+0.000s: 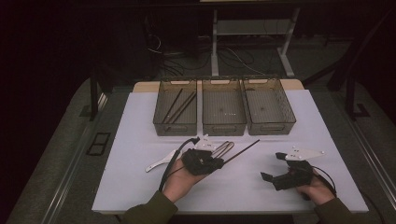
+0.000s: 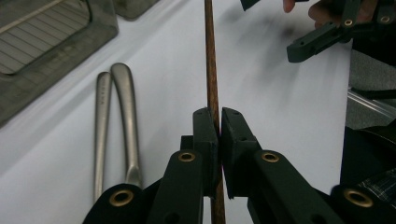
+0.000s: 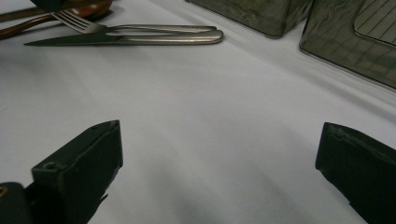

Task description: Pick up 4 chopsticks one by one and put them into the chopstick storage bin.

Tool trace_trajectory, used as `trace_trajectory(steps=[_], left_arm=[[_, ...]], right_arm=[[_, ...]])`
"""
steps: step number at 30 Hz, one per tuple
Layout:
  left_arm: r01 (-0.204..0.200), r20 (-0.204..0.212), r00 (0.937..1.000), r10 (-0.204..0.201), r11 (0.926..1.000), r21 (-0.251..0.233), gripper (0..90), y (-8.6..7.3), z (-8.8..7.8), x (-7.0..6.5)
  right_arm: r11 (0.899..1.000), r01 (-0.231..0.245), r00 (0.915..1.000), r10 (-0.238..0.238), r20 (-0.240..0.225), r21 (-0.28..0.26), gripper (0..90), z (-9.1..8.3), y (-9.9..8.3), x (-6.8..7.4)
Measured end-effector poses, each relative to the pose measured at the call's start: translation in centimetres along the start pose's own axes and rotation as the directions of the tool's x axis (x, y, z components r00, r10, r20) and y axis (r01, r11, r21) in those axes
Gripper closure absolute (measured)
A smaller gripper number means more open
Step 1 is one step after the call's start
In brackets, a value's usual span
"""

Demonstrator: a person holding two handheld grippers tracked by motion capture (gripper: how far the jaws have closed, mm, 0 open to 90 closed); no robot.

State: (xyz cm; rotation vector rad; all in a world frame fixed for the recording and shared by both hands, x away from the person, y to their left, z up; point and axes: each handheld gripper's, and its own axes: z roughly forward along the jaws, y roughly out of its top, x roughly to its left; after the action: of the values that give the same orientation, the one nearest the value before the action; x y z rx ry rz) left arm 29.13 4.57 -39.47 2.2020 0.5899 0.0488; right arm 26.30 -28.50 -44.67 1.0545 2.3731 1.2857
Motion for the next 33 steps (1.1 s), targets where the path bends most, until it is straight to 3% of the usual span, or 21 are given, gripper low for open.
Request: trace_trajectory(steps=[14,33], left_arm=[[-0.012,-0.021,0.9997,0.012,0.9994,-0.033,84.4,0.4,-2.5,2.7],[0.034,-0.095,0.9946,-0.043,0.9957,-0.087,84.4,0.3,-5.6,6.8]], right_arm=[[1.000,-0.007,1.0000,0.007,0.001,0.003,0.4,0.0,0.0,-0.1],[1.000,-0.004,1.0000,0.004,0.004,0.008,0.4,0.1,-0.1,-0.1]])
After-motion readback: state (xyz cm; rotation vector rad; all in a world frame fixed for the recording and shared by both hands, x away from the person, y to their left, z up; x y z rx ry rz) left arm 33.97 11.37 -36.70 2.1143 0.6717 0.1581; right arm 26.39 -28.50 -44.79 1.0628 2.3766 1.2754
